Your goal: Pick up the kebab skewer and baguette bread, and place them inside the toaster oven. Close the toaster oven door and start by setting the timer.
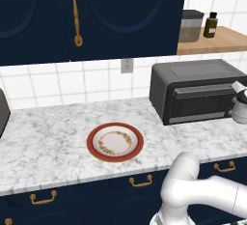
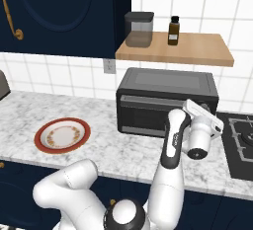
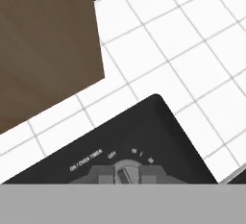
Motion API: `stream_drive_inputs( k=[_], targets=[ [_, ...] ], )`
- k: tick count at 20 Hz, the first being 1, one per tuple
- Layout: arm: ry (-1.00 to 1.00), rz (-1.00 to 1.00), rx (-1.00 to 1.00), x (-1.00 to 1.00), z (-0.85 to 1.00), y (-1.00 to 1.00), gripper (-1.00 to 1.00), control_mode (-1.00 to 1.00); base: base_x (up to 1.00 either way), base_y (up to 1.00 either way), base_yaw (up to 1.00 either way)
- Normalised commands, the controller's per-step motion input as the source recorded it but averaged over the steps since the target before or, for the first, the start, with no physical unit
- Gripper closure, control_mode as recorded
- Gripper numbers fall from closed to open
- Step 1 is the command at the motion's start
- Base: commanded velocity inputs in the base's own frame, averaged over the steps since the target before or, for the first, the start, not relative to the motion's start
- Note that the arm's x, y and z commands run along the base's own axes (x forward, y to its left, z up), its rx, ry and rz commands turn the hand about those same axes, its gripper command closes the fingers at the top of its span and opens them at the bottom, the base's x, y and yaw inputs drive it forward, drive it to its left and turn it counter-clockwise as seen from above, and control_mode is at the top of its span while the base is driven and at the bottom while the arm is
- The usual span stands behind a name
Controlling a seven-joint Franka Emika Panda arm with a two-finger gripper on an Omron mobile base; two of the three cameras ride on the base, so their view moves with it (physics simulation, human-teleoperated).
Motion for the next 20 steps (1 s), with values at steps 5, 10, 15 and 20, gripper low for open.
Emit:
stream_drive_inputs(
  k=[5, 10, 15, 20],
  targets=[
    [0.0, -0.01, 0.18, 0.12, 0.0, 0.0, 1.0, -1.0, 0.0, 0.0, 0.0],
    [0.0, -0.01, 0.17, 0.08, 0.0, 0.0, 1.0, -1.0, 0.0, 0.0, 0.0],
    [0.0, 0.0, 0.17, 0.04, 0.0, 0.03, 1.0, -1.0, 0.0, 0.0, 0.0],
    [0.0, 0.0, 0.19, 0.03, 0.03, 0.04, 1.0, -1.0, 0.0, 0.0, 0.0]
  ],
)
